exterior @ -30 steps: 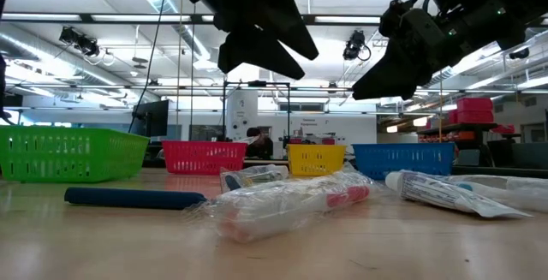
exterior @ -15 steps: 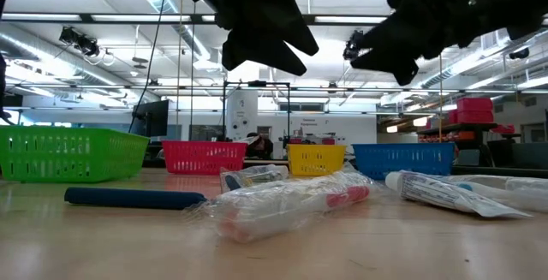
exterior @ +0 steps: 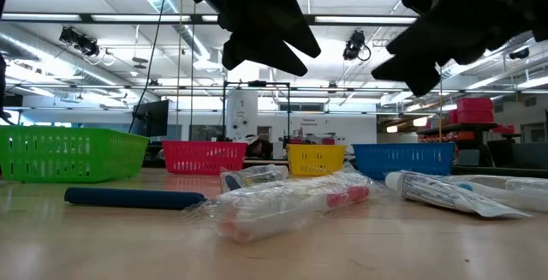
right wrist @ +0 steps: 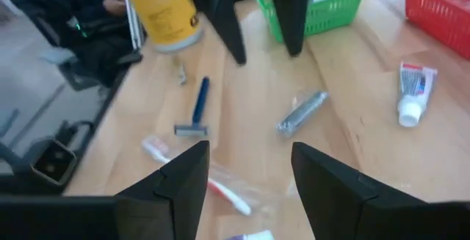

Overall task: Pick & Place Travel size toiletries
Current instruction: Put the orange toothbrush into red bin

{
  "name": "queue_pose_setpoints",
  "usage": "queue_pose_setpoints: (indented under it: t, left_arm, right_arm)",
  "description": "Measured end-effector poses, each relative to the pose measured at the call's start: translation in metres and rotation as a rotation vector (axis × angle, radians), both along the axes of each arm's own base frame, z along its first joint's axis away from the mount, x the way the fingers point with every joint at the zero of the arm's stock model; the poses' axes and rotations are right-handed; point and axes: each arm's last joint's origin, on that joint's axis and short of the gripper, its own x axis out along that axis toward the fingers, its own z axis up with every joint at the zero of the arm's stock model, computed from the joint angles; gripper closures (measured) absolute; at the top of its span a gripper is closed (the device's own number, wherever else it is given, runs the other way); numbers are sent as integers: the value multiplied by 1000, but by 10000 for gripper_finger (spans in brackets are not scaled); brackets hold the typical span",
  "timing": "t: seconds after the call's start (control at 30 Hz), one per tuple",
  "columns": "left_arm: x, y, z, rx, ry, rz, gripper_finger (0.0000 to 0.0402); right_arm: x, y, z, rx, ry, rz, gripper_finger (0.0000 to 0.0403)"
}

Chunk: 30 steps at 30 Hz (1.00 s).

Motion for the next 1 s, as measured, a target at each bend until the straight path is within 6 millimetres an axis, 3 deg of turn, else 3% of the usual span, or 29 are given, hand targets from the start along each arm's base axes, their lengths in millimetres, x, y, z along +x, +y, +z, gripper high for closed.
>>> queue_pose_setpoints:
  t: [0.23, 0.5, 0.83, 1.0]
  left_arm:
    - [1, -6, 0, -65, -4, -43, 226]
    - [3, -35, -13, -95, -24, -137, 226]
    - [6, -57, -56, -127, 87, -164, 224]
    - [10, -65, -69, -130, 76, -159, 203]
  right_arm:
    - [0, 7, -9, -22, 36, 12, 207]
    - [-1, 8, -11, -34, 51, 70, 210]
    - [-1, 8, -13, -104, 63, 98, 213]
    - [-1, 8, -14, -112, 65, 102, 215]
